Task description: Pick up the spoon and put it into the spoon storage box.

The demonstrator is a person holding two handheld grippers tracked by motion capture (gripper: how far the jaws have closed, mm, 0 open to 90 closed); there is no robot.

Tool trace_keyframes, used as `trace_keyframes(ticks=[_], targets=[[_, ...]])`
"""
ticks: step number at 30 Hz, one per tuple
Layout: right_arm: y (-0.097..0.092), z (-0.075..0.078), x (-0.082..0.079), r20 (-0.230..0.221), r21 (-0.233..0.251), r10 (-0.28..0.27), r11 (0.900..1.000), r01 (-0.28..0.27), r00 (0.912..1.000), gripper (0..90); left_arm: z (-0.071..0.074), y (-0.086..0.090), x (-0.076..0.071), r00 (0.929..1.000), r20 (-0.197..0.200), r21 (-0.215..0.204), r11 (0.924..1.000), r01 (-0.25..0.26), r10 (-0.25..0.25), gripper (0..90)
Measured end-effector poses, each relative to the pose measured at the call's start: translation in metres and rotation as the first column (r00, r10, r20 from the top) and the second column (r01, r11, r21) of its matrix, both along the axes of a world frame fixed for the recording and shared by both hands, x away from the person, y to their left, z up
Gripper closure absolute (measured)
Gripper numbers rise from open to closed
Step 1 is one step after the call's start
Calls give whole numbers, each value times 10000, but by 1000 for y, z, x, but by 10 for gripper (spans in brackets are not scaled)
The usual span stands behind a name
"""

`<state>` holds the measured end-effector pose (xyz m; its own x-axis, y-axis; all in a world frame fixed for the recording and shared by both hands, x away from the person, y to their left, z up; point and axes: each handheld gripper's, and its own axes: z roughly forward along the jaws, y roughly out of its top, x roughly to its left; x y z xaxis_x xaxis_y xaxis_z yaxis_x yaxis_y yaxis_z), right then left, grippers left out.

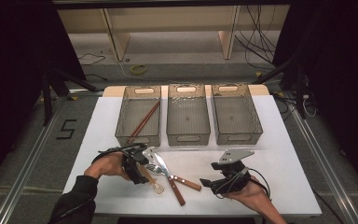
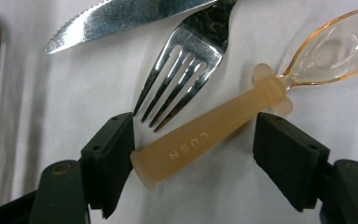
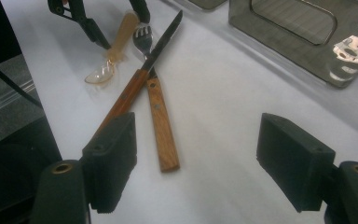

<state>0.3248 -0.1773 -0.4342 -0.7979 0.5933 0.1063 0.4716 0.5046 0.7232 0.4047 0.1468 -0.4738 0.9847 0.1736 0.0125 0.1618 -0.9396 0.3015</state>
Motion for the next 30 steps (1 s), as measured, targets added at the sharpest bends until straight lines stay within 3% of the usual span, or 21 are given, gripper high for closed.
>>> trace_keyframes(ticks=[15, 27, 30], targets=[[-1, 1, -1, 29, -4, -38, 10000, 38, 10000, 297, 5, 6, -13, 10000, 49, 461, 9989, 8, -10, 509], [1, 0, -1, -12, -91, 0, 10000, -1, 10000, 299, 5, 10, -18, 9969, 111, 391, 9962, 779, -783, 650], [1, 0, -1, -11, -94, 8, 10000, -8, 10000, 300, 6, 12, -20, 9942, 317, 438, 9939, 1013, -1027, 685]])
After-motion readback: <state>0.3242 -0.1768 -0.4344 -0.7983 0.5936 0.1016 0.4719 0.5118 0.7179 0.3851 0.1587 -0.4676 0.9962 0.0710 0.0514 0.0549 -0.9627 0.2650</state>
